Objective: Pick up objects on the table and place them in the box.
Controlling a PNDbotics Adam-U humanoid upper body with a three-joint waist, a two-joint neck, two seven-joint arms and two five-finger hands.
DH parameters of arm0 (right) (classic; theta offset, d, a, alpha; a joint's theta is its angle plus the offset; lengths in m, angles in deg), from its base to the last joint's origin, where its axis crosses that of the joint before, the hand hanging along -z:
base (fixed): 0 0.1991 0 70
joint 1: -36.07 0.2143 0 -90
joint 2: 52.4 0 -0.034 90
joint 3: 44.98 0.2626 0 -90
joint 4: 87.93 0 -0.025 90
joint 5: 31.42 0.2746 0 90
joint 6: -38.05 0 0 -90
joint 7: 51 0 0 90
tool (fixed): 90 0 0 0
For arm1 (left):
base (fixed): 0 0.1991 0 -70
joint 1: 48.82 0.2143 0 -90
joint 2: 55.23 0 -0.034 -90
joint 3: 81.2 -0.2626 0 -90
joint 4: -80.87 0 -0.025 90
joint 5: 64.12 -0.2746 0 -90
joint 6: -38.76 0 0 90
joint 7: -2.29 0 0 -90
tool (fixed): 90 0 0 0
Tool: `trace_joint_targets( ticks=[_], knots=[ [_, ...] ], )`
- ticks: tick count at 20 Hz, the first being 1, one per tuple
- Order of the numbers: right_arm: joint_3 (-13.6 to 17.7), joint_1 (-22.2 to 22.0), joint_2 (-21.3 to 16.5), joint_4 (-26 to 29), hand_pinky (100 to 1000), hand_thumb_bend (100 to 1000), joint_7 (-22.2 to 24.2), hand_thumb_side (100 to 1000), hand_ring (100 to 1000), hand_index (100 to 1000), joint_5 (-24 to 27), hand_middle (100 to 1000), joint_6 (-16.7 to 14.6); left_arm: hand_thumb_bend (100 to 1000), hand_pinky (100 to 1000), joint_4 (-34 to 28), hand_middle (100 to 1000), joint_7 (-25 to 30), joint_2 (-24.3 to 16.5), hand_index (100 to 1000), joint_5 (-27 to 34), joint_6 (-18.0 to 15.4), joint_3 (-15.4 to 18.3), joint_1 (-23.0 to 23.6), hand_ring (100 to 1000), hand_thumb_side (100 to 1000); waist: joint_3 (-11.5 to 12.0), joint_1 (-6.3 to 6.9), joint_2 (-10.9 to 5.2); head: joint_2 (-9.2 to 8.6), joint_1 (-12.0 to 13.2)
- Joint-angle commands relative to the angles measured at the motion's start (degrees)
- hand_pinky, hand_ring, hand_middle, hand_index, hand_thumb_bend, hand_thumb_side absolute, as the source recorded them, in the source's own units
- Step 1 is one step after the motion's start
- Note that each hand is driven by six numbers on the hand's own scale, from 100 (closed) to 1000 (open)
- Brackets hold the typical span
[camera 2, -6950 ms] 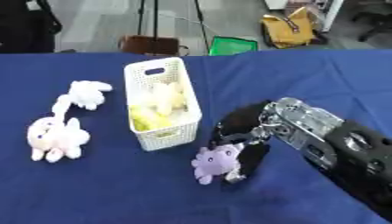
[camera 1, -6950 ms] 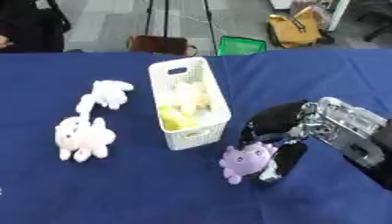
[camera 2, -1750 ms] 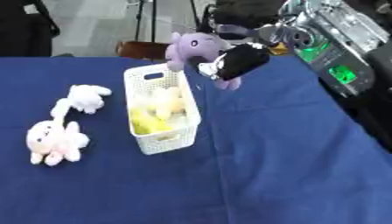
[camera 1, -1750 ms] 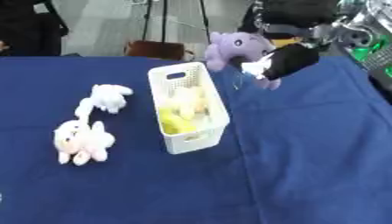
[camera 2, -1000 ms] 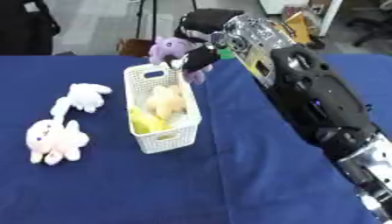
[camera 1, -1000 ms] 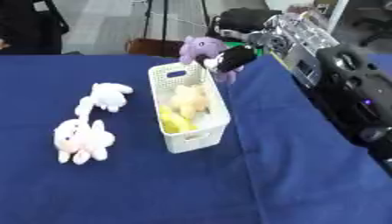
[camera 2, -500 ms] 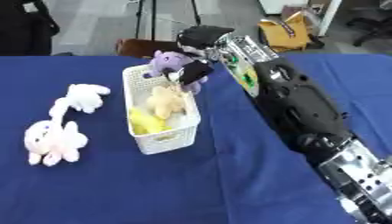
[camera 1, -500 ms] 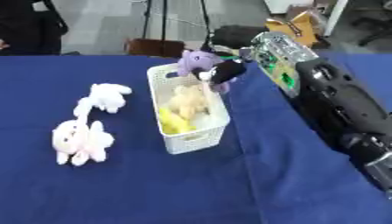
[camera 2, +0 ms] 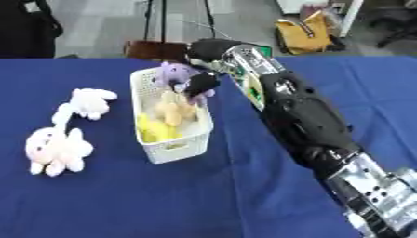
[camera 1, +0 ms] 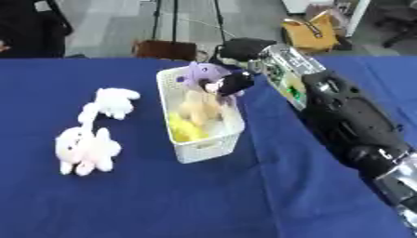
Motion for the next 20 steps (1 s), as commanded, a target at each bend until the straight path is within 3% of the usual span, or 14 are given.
trace_joint_targets(
  ticks=[1,3,4,10,20],
  knots=[
    [0.69,1.82,-0.24,0.16,884,308,-0.42,920,756,663,-0.33,460,-0.04,100,532,-1.05,724,-0.45,-0.32,749,0.19,-0.81,-0.07,-0.63,534,520,0.14,0.11,-1.02,-0.53,-0.21],
    [0.77,1.95,0.01,0.04,885,334,-0.47,968,762,679,-0.08,475,0.03,100,532,-1.05,725,-0.43,-0.27,749,0.21,-0.8,-0.1,-0.64,534,519,0.14,0.07,-1.01,-0.54,-0.24],
    [0.79,2.01,0.11,-0.01,896,397,-0.45,1000,779,752,0.06,524,0.09,100,532,-1.05,725,-0.41,-0.25,749,0.23,-0.79,-0.11,-0.63,534,519,0.14,0.05,-1.0,-0.54,-0.23],
    [0.71,2.48,0.24,0.35,917,403,0.32,1000,811,837,0.61,585,0.67,100,532,-1.05,725,-0.31,-0.23,749,0.27,-0.74,-0.12,-0.64,534,519,0.09,-0.01,-1.03,-0.52,-0.15],
    [0.58,2.8,0.18,1.17,944,527,1.83,1000,866,968,-0.36,664,-0.71,100,532,-1.05,724,-0.27,-0.29,749,0.39,-0.8,-0.15,-0.69,534,519,0.04,0.01,-1.24,-0.59,-0.09]
  ],
)
